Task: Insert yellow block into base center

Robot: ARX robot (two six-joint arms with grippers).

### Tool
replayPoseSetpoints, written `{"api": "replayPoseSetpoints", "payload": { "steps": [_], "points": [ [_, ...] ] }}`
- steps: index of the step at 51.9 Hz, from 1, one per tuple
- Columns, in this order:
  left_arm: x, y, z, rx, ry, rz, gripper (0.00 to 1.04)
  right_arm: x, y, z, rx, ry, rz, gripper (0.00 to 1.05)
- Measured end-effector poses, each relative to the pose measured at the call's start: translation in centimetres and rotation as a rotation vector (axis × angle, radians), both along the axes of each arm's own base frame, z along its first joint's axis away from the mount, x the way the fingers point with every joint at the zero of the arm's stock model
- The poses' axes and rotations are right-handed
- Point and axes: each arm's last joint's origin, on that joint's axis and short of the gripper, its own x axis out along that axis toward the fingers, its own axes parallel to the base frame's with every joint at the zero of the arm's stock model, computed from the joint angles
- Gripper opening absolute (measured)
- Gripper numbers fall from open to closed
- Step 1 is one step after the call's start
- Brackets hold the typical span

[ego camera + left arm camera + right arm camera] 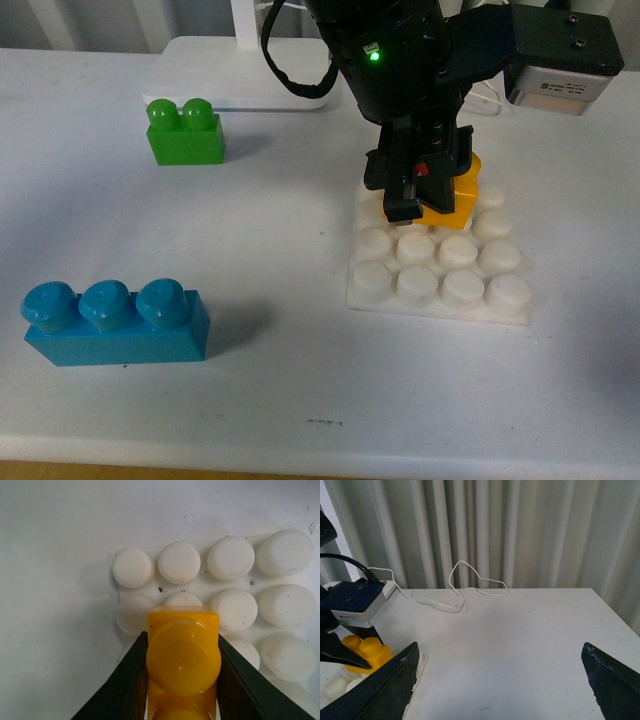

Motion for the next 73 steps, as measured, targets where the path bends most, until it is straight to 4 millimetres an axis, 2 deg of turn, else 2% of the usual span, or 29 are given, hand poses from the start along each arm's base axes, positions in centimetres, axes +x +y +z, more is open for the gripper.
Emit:
{"api": "replayPoseSetpoints", "payload": {
  "steps": [44, 73],
  "points": [
    [-0.4, -0.7, -0.1, 0.005, 0.002, 0.012, 0.32, 0.0, 0.0, 0.0, 0.000, 0.000, 0.000, 0.95],
    [-0.6, -0.8, -1.5, 0.011, 0.003, 0.025, 0.32, 0.0, 0.0, 0.0, 0.000, 0.000, 0.000, 0.95]
  ]
}}
